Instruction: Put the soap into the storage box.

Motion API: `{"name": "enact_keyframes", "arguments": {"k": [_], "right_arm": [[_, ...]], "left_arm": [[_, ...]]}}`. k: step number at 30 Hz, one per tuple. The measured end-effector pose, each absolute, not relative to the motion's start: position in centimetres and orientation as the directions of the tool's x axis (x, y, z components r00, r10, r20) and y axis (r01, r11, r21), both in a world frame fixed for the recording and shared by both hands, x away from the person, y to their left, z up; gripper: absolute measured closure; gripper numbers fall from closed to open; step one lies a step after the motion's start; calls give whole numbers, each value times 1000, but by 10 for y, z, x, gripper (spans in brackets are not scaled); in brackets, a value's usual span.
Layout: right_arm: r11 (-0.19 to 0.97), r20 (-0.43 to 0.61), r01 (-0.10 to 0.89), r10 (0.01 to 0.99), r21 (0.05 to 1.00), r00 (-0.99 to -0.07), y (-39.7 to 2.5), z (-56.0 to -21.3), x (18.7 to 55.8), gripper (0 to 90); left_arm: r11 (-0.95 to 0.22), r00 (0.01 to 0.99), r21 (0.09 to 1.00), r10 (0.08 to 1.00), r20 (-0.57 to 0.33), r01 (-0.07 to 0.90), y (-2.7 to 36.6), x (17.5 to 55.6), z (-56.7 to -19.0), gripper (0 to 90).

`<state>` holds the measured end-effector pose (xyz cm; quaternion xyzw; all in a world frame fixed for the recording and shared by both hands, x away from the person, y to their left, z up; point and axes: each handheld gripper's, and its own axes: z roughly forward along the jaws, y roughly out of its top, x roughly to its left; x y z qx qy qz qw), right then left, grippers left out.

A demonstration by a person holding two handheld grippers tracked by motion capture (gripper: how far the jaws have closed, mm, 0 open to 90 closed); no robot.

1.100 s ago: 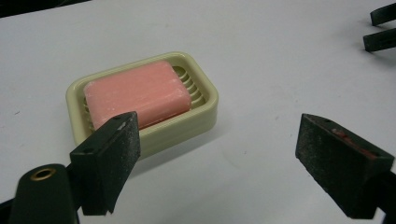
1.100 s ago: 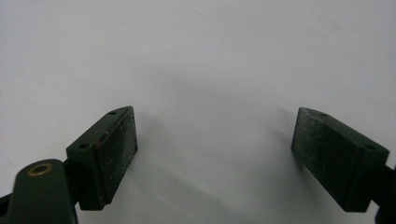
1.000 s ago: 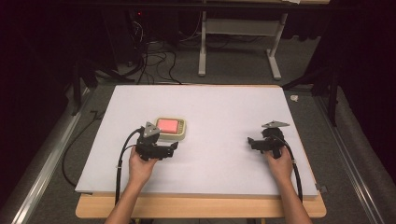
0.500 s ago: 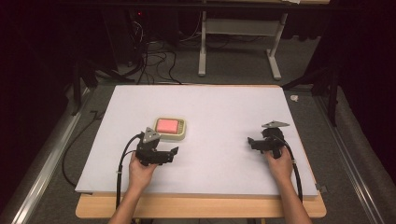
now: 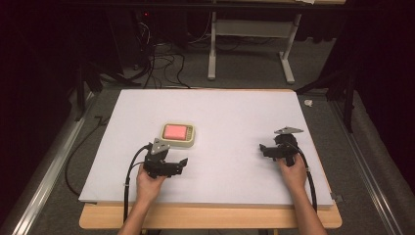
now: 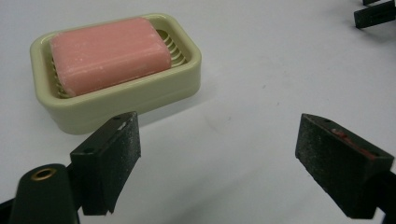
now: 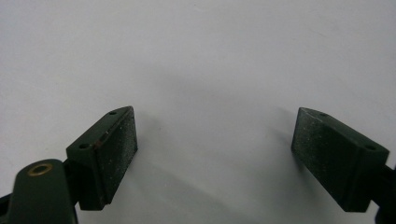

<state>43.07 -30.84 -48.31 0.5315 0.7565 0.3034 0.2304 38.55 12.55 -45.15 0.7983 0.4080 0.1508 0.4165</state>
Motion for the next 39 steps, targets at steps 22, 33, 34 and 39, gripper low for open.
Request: {"name": "enact_keyframes", "arguments": {"k": [22, 33, 34, 39], "right_arm": [[249, -25, 665, 945, 704, -327, -308, -483, 431, 148], [249, -25, 665, 945, 704, -327, -308, -483, 431, 149], [248, -25, 664, 945, 706, -326, -308, -483, 431, 149], [249, -26, 665, 945, 704, -327, -308, -483, 431, 149]], "left_arm": [[-362, 613, 757, 787, -65, 544, 119, 384, -473, 150], [-400, 597, 730, 802, -14, 555, 116, 386, -486, 150], [-400, 598, 728, 802, -16, 557, 116, 387, -487, 146], [-400, 597, 727, 802, -17, 558, 116, 387, -487, 142]]}}
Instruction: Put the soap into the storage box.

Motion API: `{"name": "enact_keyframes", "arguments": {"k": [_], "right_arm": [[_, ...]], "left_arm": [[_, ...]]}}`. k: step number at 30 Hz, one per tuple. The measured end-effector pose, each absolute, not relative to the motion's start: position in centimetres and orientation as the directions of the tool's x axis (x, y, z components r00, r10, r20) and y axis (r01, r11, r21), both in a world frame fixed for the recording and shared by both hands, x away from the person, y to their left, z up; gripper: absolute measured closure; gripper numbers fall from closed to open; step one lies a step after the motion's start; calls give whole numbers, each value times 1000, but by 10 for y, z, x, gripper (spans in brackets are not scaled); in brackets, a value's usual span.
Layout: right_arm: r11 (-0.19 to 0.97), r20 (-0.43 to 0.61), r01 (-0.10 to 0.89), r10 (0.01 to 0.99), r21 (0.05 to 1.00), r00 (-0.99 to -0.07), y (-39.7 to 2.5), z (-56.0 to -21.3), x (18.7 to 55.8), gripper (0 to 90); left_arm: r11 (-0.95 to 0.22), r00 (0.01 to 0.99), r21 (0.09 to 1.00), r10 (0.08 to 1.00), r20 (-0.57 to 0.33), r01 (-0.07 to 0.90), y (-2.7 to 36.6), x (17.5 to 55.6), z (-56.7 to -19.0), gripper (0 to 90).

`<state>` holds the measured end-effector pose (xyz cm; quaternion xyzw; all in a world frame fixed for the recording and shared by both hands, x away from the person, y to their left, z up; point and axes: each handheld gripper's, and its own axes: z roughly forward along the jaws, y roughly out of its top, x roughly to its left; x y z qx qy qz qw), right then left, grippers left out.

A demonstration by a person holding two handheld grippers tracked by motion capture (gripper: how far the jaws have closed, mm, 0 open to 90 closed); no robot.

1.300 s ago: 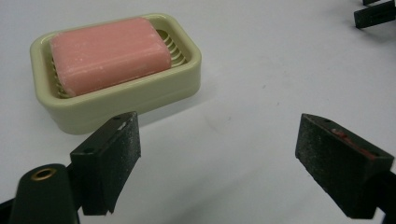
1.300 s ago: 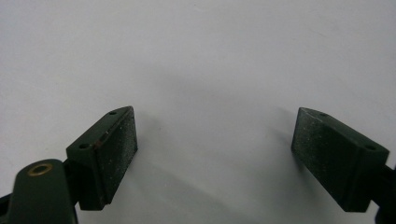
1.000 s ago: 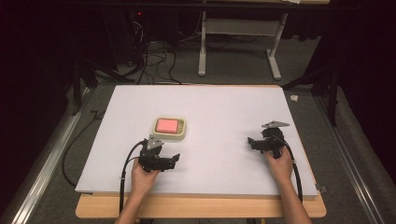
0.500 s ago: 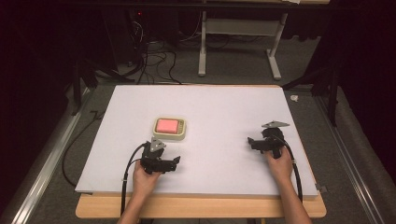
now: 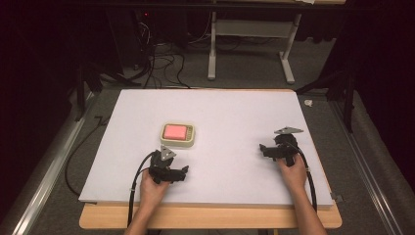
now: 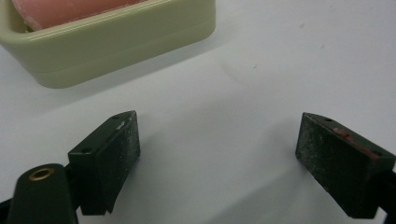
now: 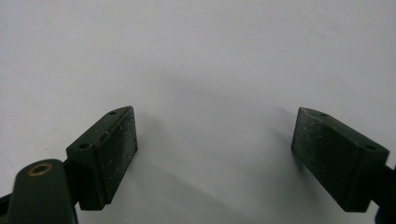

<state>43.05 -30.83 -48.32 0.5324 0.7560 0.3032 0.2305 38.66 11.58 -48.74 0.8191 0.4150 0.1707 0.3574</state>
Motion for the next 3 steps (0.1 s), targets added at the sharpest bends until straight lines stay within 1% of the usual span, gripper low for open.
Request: {"name": "enact_keyframes", "arguments": {"k": [3], "right_arm": [[249, -26, 665, 945, 704, -327, -308, -483, 431, 149]], "left_arm": [[-402, 598, 727, 801, -16, 557, 116, 387, -487, 143]]}}
